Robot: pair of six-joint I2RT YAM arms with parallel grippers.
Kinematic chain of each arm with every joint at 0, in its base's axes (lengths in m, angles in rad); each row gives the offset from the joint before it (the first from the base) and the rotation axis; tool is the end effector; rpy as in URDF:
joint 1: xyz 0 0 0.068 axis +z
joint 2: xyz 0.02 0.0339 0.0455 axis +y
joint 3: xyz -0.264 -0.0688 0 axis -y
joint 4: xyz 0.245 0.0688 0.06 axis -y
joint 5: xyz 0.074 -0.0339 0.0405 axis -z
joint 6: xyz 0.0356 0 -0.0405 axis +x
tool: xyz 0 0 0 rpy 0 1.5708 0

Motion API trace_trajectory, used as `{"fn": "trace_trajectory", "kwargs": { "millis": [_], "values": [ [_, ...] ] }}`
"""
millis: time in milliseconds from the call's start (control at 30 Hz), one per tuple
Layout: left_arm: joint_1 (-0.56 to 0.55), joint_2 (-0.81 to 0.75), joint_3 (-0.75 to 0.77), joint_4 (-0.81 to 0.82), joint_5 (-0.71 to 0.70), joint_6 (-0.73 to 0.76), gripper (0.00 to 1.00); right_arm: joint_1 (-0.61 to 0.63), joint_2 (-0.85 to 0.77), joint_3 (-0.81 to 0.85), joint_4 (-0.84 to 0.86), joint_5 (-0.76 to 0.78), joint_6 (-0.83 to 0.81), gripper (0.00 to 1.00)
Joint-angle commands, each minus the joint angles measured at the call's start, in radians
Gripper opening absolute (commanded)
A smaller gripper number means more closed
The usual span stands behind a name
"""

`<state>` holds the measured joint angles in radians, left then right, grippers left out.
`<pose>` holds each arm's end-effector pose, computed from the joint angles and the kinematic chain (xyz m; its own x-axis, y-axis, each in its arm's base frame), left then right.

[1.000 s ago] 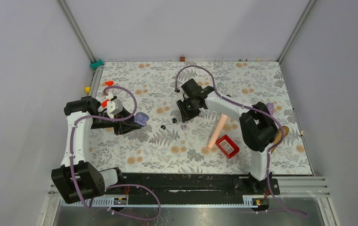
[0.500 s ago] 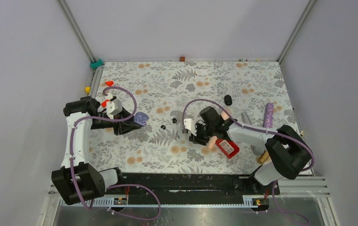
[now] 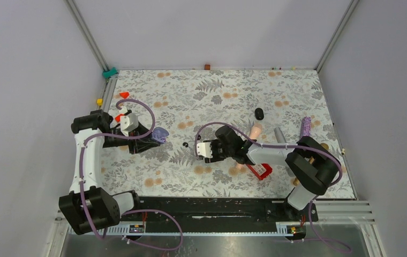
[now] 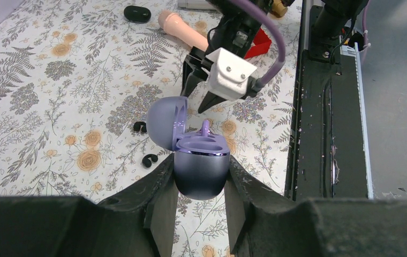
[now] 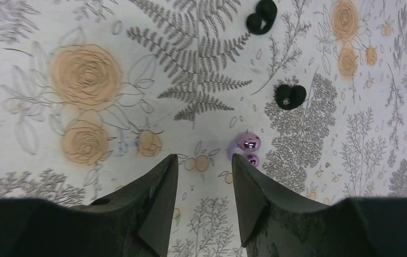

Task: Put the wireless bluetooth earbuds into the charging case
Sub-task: Pick up the earbud from the center of the board.

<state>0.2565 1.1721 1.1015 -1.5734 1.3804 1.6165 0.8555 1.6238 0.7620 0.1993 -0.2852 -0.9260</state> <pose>0.1639 0.0068 0.3188 -0.0733 0.1762 -0.9816 0.9691 0.2452 -0.0283 0.2051 0.2514 0.1637 0.4528 -0.6482 -0.6122 -0.8452 -0.0935 -0.5261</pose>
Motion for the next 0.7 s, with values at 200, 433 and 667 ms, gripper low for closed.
{"fn": "trace_trajectory", "kwargs": {
  "millis": [200,433,667],
  "values": [
    [0.007,-0.011,-0.007,-0.036,0.055,0.040,0.00,0.010,0.034,0.003,0.102,0.078,-0.117,0.45],
    [0.007,-0.012,-0.006,-0.036,0.052,0.037,0.00,0.010,0.066,0.021,0.060,0.089,-0.147,0.42],
    [0.009,-0.012,-0.008,-0.037,0.053,0.039,0.00,0.010,0.098,0.037,0.034,0.097,-0.174,0.41]
  ]
}}
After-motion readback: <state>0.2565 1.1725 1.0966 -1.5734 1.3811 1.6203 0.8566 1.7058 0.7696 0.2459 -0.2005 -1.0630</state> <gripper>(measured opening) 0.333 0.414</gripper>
